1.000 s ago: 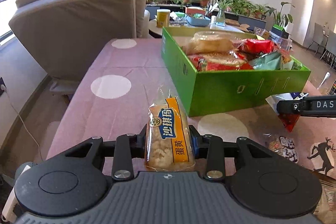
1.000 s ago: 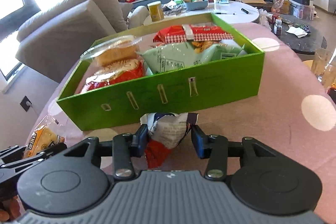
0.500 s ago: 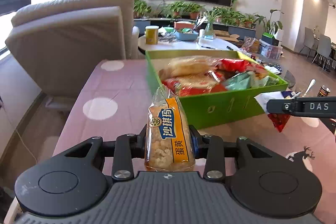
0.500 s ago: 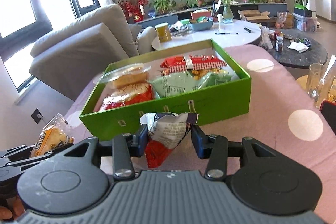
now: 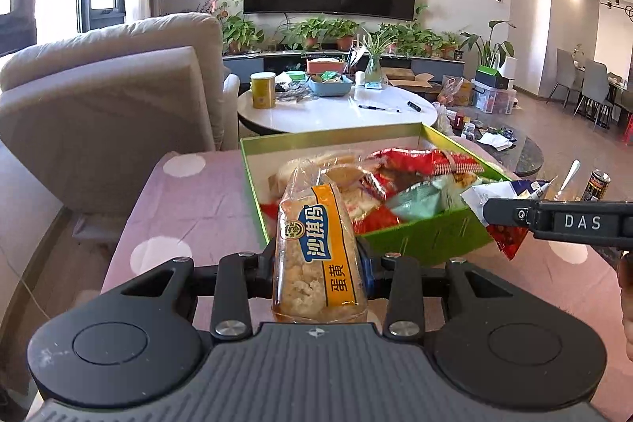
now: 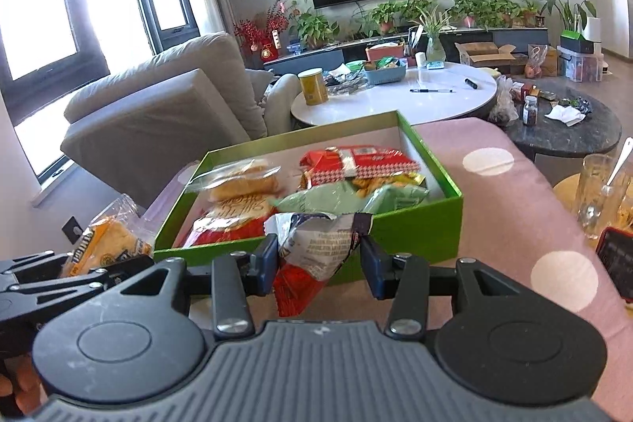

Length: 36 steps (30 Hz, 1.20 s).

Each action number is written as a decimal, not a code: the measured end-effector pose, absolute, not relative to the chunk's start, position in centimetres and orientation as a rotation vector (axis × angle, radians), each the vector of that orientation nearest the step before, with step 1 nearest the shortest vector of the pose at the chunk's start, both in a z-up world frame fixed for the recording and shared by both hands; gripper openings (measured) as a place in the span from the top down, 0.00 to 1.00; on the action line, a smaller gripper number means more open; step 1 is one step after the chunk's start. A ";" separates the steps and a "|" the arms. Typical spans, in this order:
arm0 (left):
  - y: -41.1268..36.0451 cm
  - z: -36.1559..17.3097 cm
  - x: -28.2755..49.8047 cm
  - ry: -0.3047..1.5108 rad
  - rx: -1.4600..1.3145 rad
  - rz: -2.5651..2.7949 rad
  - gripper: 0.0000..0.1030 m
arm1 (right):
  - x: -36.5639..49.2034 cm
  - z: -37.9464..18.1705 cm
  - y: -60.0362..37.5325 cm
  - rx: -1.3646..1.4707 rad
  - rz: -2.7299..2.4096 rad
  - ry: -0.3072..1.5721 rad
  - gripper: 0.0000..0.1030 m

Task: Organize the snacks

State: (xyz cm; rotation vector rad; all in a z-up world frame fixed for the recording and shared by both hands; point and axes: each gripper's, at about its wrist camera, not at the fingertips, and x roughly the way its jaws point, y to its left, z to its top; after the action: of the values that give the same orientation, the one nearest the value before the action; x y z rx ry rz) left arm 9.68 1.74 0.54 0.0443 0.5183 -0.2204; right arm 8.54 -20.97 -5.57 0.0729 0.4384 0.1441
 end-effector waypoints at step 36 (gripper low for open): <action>2.7 -0.2 16.8 0.580 0.068 -0.240 0.41 | 15.4 -4.3 -20.3 0.050 0.183 0.443 0.48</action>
State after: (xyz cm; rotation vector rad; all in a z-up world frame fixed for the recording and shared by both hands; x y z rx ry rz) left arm 16.77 2.71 -0.20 0.0684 0.5797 -0.2404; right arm 15.38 -20.33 -4.27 0.0504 0.4425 0.1825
